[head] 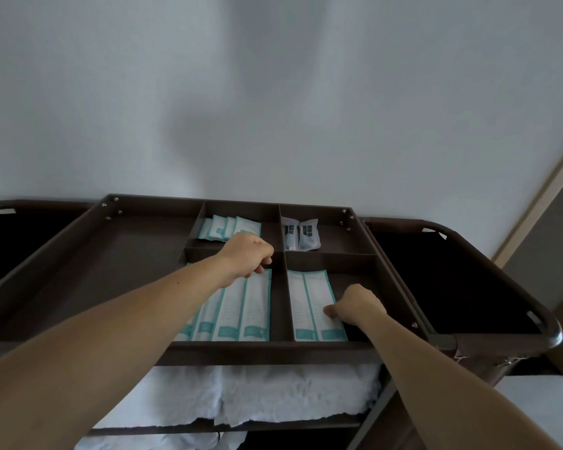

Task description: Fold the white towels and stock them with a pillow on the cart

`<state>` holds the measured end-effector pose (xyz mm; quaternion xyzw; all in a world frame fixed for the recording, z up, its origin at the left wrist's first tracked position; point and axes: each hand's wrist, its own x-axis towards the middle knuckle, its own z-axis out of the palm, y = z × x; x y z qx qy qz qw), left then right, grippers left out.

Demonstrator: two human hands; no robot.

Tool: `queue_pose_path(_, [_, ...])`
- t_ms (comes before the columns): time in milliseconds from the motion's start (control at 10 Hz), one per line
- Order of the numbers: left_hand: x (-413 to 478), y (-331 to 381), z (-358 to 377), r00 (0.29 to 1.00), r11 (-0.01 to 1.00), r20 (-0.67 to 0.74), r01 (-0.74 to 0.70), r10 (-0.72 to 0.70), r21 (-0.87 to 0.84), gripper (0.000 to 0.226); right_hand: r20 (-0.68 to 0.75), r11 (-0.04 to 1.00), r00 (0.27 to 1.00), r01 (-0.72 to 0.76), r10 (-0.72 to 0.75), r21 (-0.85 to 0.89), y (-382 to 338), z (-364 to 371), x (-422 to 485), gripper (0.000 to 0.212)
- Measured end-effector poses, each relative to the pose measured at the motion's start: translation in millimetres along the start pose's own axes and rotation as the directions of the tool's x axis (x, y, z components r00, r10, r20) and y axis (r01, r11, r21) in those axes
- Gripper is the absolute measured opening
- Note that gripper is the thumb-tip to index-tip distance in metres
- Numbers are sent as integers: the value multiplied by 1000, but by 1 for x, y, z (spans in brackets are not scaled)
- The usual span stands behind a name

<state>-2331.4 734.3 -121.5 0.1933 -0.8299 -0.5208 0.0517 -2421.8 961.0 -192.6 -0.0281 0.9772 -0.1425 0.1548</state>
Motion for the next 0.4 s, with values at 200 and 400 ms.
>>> queue_pose_path(200, [-14, -2, -7, 995, 995, 51, -84, 81, 56, 22, -102, 995, 995, -18, 9, -95, -9, 6, -18, 36])
queue_pose_path(400, [-29, -9, -11, 987, 967, 45, -160, 154, 199, 10, -189, 994, 982, 2, -23, -110, -13, 9, -36, 53])
